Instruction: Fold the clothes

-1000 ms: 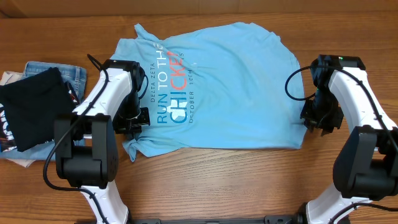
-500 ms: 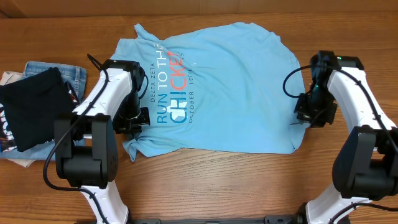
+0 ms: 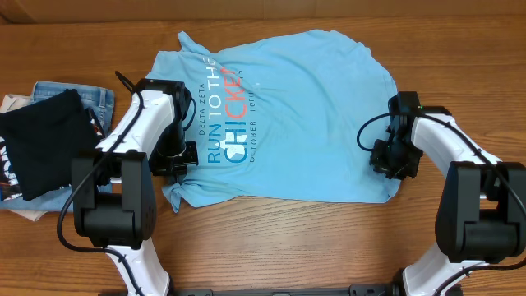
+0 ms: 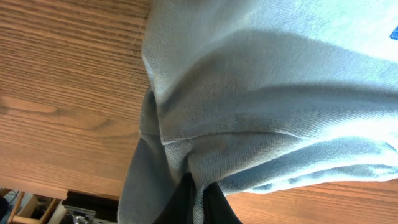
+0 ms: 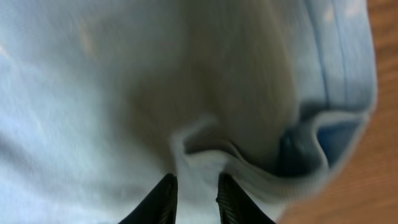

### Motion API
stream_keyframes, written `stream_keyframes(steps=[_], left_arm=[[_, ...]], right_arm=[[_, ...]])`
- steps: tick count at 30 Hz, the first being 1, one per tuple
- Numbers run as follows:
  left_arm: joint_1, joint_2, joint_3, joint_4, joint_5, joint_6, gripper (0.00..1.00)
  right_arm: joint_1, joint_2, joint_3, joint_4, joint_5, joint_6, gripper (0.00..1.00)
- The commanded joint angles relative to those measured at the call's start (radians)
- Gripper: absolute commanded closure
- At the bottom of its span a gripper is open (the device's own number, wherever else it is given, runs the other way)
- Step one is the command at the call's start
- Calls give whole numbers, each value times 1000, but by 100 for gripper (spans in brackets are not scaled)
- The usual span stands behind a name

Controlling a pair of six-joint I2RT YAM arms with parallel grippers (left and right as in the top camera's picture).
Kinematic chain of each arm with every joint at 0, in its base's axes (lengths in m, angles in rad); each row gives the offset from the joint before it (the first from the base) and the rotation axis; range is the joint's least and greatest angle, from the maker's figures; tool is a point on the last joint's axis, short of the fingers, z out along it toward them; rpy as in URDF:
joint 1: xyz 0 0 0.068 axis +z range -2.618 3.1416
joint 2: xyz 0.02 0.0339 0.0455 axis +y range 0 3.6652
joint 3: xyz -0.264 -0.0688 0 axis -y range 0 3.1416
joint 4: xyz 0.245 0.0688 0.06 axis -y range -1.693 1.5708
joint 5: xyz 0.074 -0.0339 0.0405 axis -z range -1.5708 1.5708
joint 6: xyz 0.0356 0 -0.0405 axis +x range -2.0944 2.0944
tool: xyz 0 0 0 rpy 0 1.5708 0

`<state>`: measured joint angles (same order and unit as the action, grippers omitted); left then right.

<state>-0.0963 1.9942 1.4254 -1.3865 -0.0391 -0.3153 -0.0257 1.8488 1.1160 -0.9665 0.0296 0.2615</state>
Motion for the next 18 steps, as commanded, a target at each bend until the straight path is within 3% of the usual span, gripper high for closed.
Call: stream_keyframes(steps=[1,18], left_arm=[[4,-3,-3,1,-12,5,96],[4,-3,-3,8,6,5,96]], right_arm=[[-2,-4,-12,37,-4,4,74],[-3,-5,-9,38,90,42,74]])
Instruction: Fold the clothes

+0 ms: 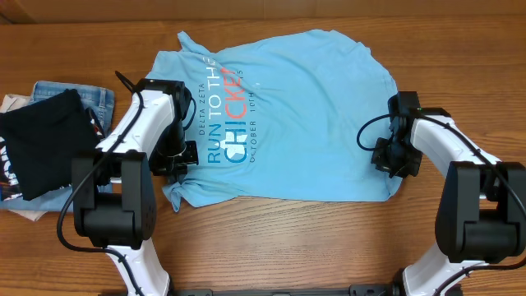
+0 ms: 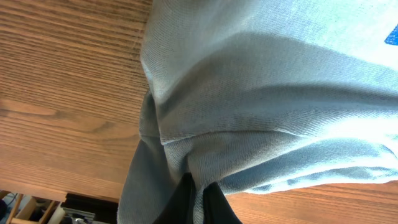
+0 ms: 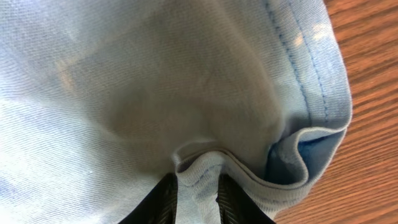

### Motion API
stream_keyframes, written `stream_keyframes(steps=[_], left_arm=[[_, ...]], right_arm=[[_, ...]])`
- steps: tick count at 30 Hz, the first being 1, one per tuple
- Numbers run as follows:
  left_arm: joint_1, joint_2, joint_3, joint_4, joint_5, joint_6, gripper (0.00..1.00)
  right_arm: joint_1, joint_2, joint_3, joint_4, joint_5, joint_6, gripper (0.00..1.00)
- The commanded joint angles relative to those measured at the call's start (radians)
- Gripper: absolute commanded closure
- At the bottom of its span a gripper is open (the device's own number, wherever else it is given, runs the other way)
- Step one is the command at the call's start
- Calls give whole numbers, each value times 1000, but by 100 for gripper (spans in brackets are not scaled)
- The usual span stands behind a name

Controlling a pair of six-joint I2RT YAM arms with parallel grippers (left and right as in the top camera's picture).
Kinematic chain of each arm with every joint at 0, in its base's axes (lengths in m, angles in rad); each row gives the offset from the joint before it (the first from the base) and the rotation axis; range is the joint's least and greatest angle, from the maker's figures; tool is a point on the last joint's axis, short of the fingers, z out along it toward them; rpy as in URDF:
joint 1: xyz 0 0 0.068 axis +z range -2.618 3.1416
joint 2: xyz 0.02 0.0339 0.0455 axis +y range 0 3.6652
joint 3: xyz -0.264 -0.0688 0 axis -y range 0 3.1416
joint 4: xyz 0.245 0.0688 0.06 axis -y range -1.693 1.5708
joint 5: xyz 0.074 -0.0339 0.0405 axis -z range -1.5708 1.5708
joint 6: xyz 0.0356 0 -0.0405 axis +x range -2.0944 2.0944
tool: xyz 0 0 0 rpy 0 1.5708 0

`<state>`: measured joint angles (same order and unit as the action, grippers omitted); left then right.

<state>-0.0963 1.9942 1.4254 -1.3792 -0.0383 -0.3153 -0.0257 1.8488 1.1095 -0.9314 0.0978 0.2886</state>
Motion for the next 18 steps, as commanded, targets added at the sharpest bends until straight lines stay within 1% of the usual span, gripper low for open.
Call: stream_keyframes(steps=[1,2,6,11,12,15,18], left_arm=[[4,-3,-3,0,6,5,96],[4,-3,-3,0,6,5,96],[4,-3,-3,0,6,5,96],[4,-3,-3,0,5,5,96],[4,-3,-3,0,5,5,96],[4,-3,-3,0,5,5,96],[4,-3,-3,0,6,5,96]], right_arm=[[-3,-5,-2,3,25,21,74],[-3,-5,-2,3,25,22,74],[-3,-5,-3,3,25,23,86],[-3,-5,-3,11,29,23,91],[-3,-5,-3,11,40,32,95],[-3,-5,-3,7,52,61,96],[-3,-6,-2,-7,51,61,96]])
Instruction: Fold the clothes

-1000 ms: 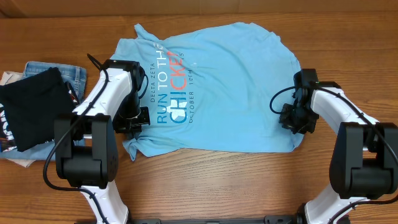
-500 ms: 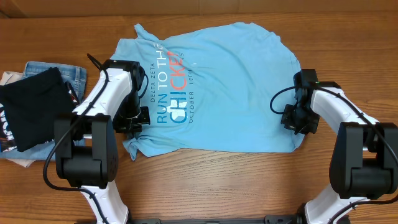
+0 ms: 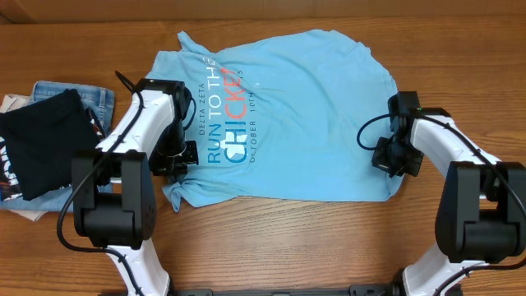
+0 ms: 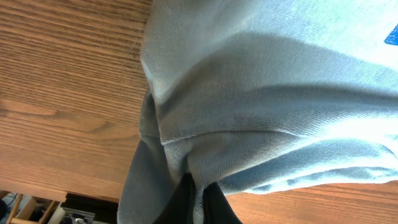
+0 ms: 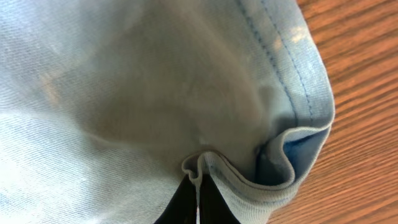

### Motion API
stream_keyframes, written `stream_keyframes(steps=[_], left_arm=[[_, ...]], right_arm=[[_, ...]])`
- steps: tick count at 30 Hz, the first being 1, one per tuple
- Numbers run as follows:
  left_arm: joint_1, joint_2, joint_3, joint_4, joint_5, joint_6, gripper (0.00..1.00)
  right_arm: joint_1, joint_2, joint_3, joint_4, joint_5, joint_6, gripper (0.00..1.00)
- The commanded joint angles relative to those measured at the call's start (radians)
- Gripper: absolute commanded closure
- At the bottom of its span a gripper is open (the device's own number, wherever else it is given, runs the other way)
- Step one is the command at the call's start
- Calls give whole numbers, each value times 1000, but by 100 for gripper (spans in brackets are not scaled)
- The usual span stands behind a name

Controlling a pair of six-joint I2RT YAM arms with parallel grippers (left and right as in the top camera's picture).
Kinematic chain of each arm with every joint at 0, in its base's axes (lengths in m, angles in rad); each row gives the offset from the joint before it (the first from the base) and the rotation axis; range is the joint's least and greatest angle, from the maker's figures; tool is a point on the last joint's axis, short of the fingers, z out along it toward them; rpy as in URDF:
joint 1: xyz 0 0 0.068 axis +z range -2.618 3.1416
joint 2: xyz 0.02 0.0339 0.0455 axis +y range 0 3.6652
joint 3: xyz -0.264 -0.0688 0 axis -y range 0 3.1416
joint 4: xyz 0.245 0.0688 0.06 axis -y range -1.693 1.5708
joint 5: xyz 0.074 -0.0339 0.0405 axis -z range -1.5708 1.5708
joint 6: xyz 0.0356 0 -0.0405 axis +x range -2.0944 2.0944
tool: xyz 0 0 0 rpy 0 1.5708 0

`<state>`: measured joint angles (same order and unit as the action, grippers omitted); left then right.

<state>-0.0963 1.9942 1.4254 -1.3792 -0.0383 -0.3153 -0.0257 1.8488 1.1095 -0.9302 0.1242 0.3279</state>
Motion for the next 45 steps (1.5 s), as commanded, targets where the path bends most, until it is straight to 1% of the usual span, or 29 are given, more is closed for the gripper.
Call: stream_keyframes(steps=[1,7,9,14,18,20,23,25,27,28,29,30,31,32,33,34,36,38,40,42,45], left_arm=[[4,-3,-3,-1,6,5,96],[4,-3,-3,10,8,5,96],[4,-3,-3,16,30,19,96],[4,-3,-3,38,179,117,96],[4,-3,-3,-30,307,156,96],[4,-3,-3,-71,313,158,95],[4,-3,-3,-116,312,158,86],[4,-3,-3,-139,312,158,74],[4,-3,-3,-160,318,158,66],[4,-3,-3,-169,323,158,63],[3,-3,-3,-177,326,158,62],[3,-3,-3,-183,323,159,62],[3,-3,-3,-184,310,163,64],[3,-3,-3,-183,285,162,67],[3,-3,-3,-179,248,156,73],[5,-3,-3,-171,190,128,76],[5,-3,-3,-148,71,31,80],[5,-3,-3,-129,-43,-66,80],[5,-3,-3,-117,-113,-137,77],[5,-3,-3,-110,-119,-154,73],[5,-3,-7,-108,-79,-153,68]], right_arm=[[-3,-9,-1,-18,25,22,96],[-3,-71,69,-97,25,41,96],[-3,-98,94,-118,25,40,96],[-5,-157,124,-148,37,40,96],[-31,-170,124,-164,41,40,96],[-46,-170,124,-167,40,40,96],[-56,-170,124,-167,40,40,96],[-61,-170,124,-165,40,40,96],[-61,-170,124,-164,40,40,96],[-61,-170,124,-164,40,39,96],[-61,-170,124,-163,40,40,96],[-61,-170,124,-162,40,39,96],[-61,-170,124,-160,40,40,96],[-61,-170,124,-158,40,40,96],[-61,-170,124,-157,40,40,96],[-61,-170,124,-157,40,40,96],[-61,-170,124,-157,40,40,96],[-61,-170,124,-157,40,40,96],[-61,-169,124,-157,40,40,96],[-61,-170,124,-157,40,40,96],[-61,-169,124,-158,40,40,96]])
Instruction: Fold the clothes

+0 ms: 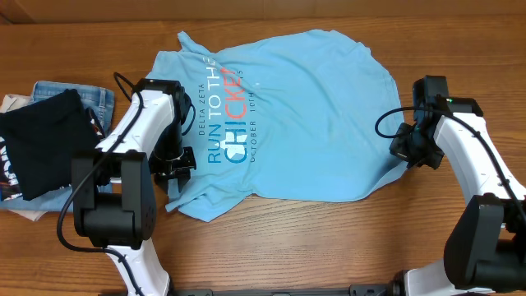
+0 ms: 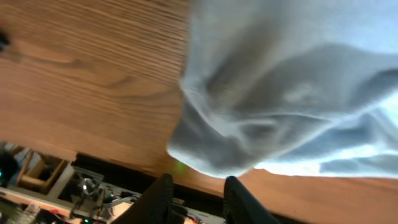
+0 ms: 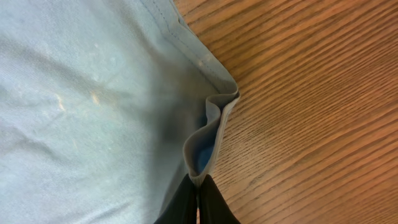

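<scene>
A light blue T-shirt (image 1: 304, 107) with "RUN TO THE CHICKEN" print lies spread across the wooden table. My left gripper (image 1: 175, 167) stands at its lower left edge. In the left wrist view the gripper (image 2: 198, 196) is open, with the bunched cloth (image 2: 292, 81) just beyond the fingers and nothing between them. My right gripper (image 1: 404, 152) is at the shirt's right edge. The right wrist view shows this gripper (image 3: 198, 190) shut on the folded hem of the shirt (image 3: 81, 93), over bare wood.
At the far left lies a pile of clothes: a black garment (image 1: 41, 140) on top of blue jeans (image 1: 94, 99). Bare wooden tabletop (image 1: 329, 247) runs along the front. The table's front edge shows in the left wrist view.
My left gripper has opened and let go of the shirt's lower left part, which now lies spread out wider. My right gripper, still shut on the hem, has moved right, pulling that edge outward.
My left gripper stayed shut on the bunched lower left cloth through all earlier moments and is now open. My right gripper stood open around a fold at the right hem, then was shut on it, and now holds it farther right.
</scene>
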### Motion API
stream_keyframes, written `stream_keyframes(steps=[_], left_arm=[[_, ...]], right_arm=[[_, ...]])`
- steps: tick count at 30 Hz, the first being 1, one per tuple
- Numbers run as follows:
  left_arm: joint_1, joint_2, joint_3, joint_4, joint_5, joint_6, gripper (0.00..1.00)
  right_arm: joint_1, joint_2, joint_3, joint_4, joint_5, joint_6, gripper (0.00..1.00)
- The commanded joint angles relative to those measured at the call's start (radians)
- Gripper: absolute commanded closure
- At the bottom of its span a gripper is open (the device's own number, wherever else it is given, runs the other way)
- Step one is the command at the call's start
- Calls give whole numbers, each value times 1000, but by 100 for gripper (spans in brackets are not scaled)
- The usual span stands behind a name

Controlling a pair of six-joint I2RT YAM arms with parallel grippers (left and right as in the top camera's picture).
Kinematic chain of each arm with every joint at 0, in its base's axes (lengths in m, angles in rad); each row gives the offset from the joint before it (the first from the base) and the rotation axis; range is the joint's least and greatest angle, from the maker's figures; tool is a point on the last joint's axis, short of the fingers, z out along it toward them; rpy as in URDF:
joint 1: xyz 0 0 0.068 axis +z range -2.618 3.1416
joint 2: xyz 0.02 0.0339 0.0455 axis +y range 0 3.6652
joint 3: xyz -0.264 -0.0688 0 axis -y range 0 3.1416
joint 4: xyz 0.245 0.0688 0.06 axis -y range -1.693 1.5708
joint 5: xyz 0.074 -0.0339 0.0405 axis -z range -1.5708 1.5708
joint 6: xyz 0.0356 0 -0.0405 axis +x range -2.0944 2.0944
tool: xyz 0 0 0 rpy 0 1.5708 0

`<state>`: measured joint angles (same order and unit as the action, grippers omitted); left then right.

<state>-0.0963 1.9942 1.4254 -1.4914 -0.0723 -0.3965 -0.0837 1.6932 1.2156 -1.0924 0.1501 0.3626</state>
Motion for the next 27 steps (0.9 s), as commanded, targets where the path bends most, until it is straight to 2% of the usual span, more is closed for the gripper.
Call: stream_keyframes(steps=[1,5,8,14,19,21,22,27], left_arm=[[2,-3,-14,3,-29,-71,66],[-9,-3,-76,32,13,-67,60],[-9,-3,-138,109,23,-53,54],[-10,-3,-241,299,139,18,53],[-10,-3,-243,383,151,61,70],[-9,-4,-242,402,151,62,91],[-7,-6,-240,405,152,61,96],[-2,-31,-193,373,151,97,96]], right_arm=[[-3,-14,18,5,14,5,96],[-3,-14,18,5,14,5,96],[-3,-14,18,4,14,5,96],[-3,-14,18,-9,14,5,96],[-3,-14,18,-14,13,5,96],[-3,-14,18,-17,13,5,96],[-3,-14,18,-18,13,5,96],[-3,-14,18,-16,14,5,96]])
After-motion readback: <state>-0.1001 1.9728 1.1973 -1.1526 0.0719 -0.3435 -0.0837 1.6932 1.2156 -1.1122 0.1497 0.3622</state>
